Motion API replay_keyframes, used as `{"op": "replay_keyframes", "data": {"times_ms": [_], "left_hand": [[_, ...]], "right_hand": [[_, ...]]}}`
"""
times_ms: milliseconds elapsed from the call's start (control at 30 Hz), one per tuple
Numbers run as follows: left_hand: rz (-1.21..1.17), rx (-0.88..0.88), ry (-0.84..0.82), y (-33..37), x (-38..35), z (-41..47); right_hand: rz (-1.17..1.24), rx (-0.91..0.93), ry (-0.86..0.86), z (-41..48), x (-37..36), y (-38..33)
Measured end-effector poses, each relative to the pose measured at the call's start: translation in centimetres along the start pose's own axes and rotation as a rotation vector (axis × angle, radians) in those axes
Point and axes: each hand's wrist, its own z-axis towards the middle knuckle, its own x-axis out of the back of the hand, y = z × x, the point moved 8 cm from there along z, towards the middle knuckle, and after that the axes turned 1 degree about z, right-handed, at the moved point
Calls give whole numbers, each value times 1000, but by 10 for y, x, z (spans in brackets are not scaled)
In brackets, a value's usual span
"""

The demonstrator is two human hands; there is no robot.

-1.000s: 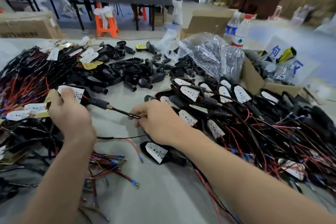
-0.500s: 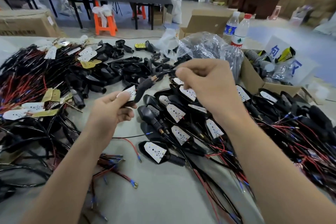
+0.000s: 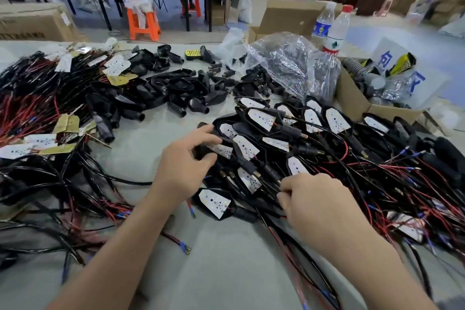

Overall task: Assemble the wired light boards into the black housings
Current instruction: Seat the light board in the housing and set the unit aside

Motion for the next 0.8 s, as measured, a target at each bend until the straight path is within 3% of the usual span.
{"op": "replay_keyframes", "data": {"times_ms": [133,367,533,733,800], "left_hand": [[61,-70,8,11,-2,-5],[175,-79,354,17,48,-13],[208,-10,525,15,105,-13],[720,149,493,-17,156,-29],[769,246,524,-40,173,-37]], "right_hand": [[-88,25,60,-2,7,-3],[370,164,289,11,21,-59],[456,309,161,41,-8,-137],[575,455,0,71,-31,-219],[576,481,-34,82,-39,-242]]}}
